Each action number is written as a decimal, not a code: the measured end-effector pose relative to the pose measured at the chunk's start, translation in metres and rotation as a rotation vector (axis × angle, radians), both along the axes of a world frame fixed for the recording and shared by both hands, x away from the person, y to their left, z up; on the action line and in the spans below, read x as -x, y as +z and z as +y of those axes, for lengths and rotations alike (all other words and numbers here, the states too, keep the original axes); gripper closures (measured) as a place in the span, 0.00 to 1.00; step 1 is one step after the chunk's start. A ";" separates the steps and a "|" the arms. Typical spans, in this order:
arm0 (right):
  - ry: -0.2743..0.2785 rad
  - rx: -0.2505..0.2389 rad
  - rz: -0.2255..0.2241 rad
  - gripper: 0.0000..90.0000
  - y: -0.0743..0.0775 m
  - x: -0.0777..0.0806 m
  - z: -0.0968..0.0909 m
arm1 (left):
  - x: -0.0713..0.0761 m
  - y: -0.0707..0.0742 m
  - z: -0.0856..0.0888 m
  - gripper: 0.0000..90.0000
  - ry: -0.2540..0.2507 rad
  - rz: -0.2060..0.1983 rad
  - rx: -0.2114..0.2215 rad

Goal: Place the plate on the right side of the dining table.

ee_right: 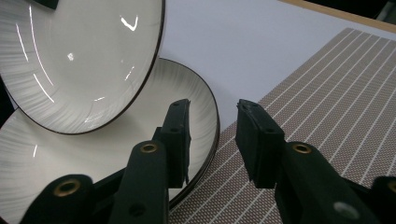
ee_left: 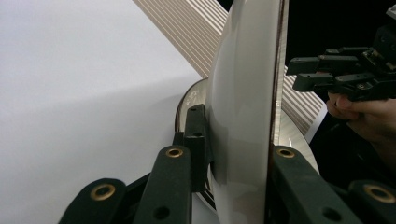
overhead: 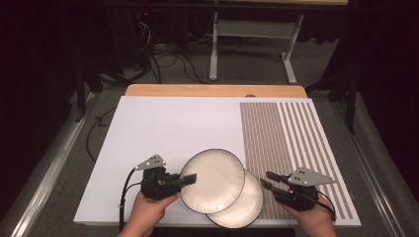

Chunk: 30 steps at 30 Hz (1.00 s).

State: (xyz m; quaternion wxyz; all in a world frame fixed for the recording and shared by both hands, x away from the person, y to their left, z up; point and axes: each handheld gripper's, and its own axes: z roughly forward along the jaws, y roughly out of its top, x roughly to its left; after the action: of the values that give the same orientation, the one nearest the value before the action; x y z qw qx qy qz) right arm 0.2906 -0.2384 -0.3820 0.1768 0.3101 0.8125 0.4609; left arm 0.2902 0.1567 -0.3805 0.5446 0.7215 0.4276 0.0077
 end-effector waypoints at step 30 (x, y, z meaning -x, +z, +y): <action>-0.183 -0.094 -0.148 0.00 0.011 -0.004 -0.038 | 0.009 0.011 0.012 0.86 0.132 -0.332 -0.089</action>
State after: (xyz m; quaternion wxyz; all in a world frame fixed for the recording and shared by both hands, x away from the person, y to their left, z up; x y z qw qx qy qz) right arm 0.2943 -0.2763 -0.3706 0.2627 0.3559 0.7431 0.5021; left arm 0.2815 0.1684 -0.3697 0.5734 0.7041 0.3775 0.1814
